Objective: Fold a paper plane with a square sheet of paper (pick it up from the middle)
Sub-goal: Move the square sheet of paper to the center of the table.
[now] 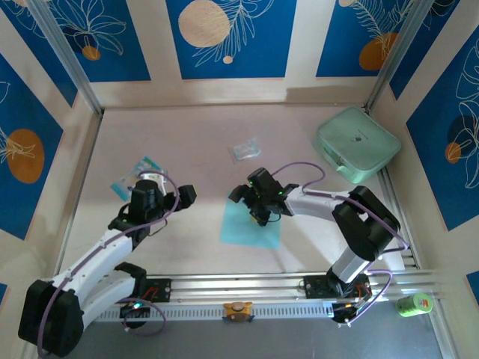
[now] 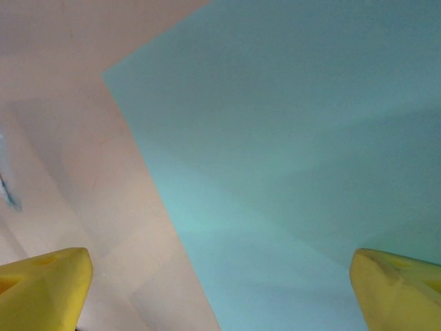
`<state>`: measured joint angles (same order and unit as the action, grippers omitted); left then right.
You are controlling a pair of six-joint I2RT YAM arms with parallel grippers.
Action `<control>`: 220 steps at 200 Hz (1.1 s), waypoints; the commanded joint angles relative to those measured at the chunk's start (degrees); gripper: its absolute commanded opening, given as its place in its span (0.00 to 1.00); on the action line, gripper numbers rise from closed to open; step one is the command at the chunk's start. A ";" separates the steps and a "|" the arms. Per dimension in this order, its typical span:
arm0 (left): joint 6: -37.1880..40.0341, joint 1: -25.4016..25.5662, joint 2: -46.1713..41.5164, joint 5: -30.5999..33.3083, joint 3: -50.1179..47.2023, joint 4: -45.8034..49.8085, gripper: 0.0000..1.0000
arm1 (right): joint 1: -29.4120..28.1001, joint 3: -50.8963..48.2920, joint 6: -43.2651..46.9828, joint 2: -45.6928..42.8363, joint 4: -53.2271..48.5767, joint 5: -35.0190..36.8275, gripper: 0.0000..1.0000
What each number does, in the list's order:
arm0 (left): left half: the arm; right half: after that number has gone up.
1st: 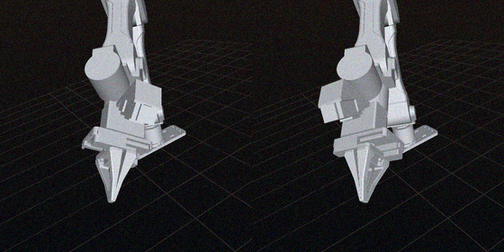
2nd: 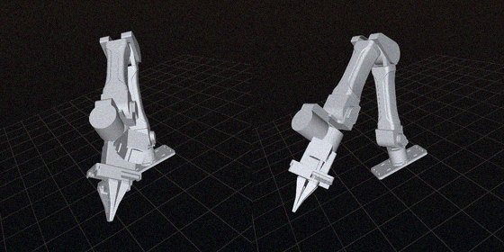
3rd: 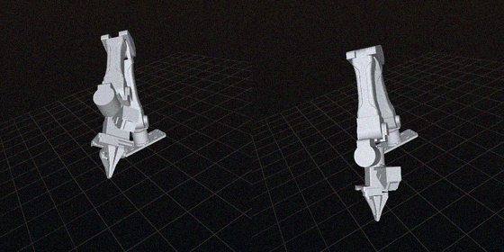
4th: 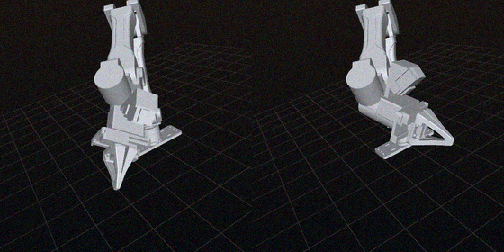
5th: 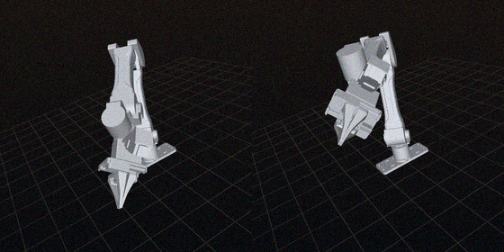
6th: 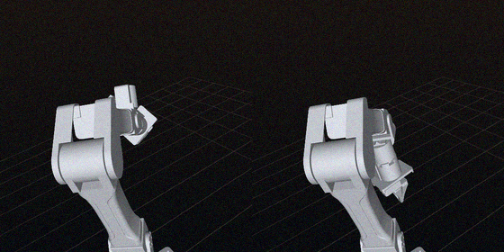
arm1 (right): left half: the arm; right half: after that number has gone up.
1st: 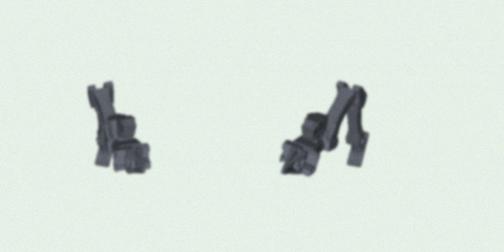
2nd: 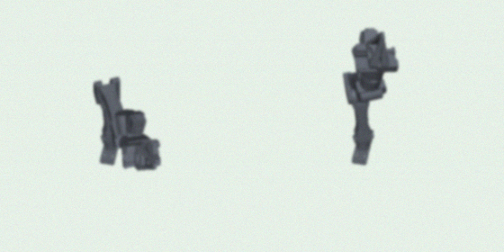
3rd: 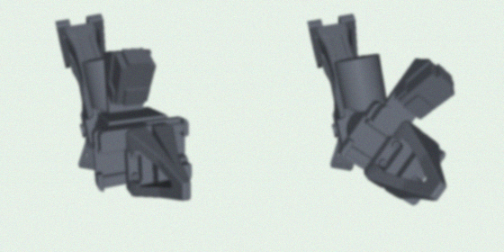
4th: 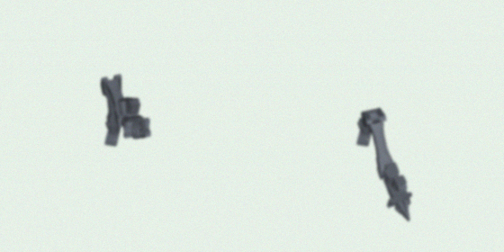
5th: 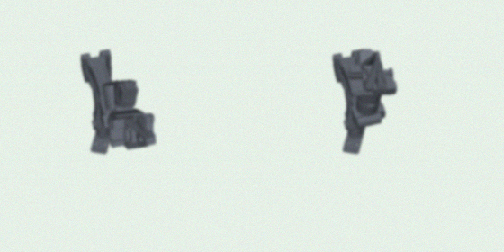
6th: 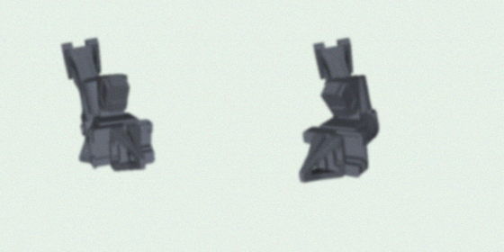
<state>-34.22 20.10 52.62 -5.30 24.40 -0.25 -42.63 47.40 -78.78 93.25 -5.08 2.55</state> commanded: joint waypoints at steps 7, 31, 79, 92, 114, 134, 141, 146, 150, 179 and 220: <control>-2.04 -0.46 2.47 -4.58 3.82 -0.18 1.00 | -0.15 1.49 2.11 -0.64 0.73 -1.01 0.97; -0.93 -0.36 4.57 -6.17 6.76 2.07 1.00 | 0.43 2.82 6.15 -3.71 -8.36 4.21 0.97; 1.49 -0.45 6.67 -1.24 9.93 8.19 1.00 | 4.06 1.53 13.98 -3.60 -10.63 0.00 0.97; 1.68 -0.45 7.29 -1.95 10.05 8.01 1.00 | 3.92 1.48 14.03 -2.33 -9.71 -1.42 0.97; 1.10 -0.40 8.14 -0.82 10.59 8.63 1.00 | 3.72 1.27 12.60 0.49 -6.43 -3.99 0.97; -0.20 -0.41 9.47 5.69 12.45 14.06 1.00 | 3.13 2.26 11.69 2.39 -6.08 -3.58 0.97; -0.24 -0.39 10.13 7.61 13.28 15.94 1.00 | 2.91 2.60 11.19 3.00 -5.99 -3.16 0.97; -0.38 -0.36 10.58 8.84 13.97 17.30 1.00 | 2.75 2.84 10.64 3.40 -5.91 -2.72 0.97; -0.49 -0.36 10.99 9.77 14.38 18.20 1.00 | 2.65 2.94 10.05 3.83 -5.82 -2.45 0.97; -0.55 -0.40 13.43 10.05 17.50 21.41 1.00 | 2.47 2.87 6.04 7.04 -0.65 -3.82 0.96; 1.57 -0.32 13.41 -8.30 14.86 10.59 1.00 | 2.47 4.72 8.31 7.28 2.41 -6.16 0.96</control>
<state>-33.39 19.99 66.19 -3.25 40.21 15.92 -39.75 52.21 -71.59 99.24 -2.59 -2.09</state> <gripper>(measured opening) 0.998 0.955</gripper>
